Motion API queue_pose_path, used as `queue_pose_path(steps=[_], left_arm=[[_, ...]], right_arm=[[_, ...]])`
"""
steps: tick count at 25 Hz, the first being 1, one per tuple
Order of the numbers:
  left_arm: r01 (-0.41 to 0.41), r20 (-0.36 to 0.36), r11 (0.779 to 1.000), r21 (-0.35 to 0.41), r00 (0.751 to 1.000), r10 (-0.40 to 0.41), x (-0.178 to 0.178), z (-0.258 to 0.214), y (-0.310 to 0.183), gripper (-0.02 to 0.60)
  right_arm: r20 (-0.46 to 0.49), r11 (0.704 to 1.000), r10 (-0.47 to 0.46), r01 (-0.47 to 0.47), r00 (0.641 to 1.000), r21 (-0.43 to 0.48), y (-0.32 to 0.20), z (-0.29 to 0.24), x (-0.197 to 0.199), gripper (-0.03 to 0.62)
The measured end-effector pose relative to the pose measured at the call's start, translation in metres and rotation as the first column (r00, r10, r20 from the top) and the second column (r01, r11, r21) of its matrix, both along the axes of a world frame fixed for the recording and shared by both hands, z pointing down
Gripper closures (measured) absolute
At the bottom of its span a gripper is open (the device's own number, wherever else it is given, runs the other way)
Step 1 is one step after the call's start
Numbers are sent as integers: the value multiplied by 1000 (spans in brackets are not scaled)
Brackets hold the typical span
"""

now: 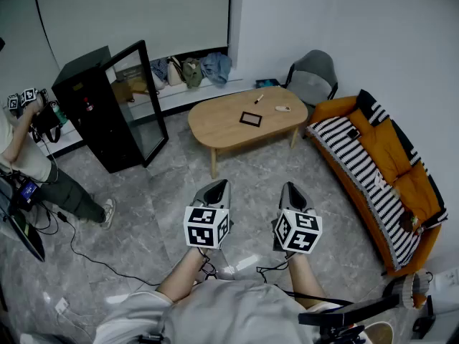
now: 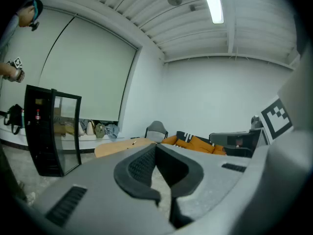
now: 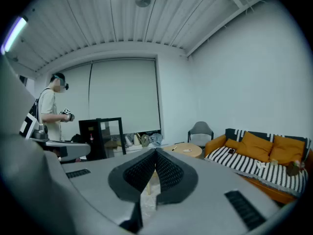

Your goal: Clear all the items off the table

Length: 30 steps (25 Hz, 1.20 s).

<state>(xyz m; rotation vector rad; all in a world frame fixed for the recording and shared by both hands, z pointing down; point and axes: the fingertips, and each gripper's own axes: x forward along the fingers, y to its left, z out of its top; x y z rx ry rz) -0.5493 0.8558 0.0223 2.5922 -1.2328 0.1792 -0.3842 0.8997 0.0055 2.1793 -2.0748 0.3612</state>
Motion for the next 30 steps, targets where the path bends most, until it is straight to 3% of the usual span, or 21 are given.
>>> queue_pose_path(steps=[18,24,30], left_arm=[[-67,7,998,9,998,67,-24,0,-37,580],[-45,-8,997,-58,999,45,-33,21,-56,580],[-86,-27,991,-100,996,84,-24,36,-64,580]], right_arm=[[48,999,43,-43,998,-15,-33,6,-27,569],[49,996,79,-78,996,-38,-34,14,-27,569],[47,986,140,-135,989,-93,-35,33,-13,569]])
